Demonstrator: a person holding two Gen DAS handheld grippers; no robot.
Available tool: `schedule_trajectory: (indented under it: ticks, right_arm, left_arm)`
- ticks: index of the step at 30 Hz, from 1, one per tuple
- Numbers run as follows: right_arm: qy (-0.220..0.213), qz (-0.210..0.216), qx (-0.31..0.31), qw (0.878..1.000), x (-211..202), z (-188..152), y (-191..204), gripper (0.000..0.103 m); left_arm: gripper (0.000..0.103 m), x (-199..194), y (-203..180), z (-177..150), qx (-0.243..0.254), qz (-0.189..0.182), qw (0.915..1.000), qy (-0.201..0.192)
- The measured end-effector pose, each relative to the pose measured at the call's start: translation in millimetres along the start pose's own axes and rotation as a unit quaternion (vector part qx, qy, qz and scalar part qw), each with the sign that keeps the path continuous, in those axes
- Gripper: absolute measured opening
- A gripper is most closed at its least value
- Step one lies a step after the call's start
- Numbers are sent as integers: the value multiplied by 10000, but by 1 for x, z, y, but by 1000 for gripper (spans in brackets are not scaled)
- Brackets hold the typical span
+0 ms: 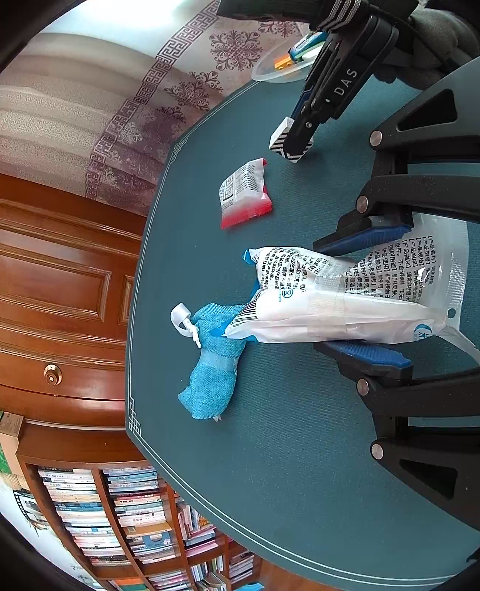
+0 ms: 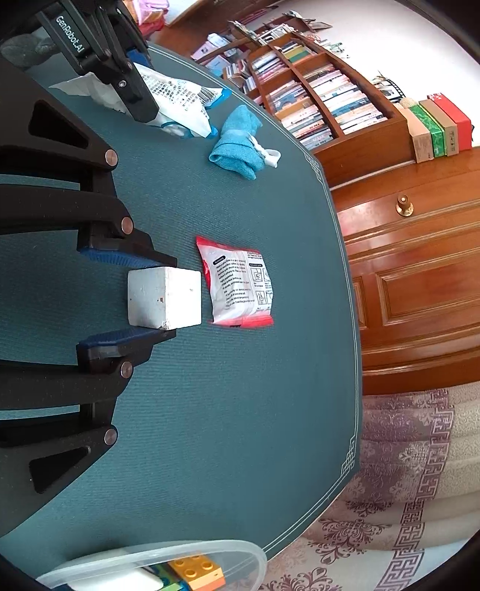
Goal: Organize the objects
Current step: 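Carry the white box into the basin and open the right gripper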
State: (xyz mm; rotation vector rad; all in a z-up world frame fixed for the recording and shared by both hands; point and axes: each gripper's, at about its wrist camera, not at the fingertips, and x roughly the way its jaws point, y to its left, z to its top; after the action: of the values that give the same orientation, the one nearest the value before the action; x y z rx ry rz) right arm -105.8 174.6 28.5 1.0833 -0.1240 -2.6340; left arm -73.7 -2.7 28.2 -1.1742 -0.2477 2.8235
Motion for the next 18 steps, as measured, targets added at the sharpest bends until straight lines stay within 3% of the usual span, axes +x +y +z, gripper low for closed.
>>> schedule_trajectory:
  ticks: [10, 18]
  right_arm:
    - [-346, -189, 332, 9987, -45, -3, -33, 31]
    - [-590, -737, 546, 9940, -82, -1, -80, 31]
  left_arm:
    - [48, 4, -5, -3, 96, 32, 9999, 45]
    - [48, 7, -10, -6, 207, 46, 9997, 86]
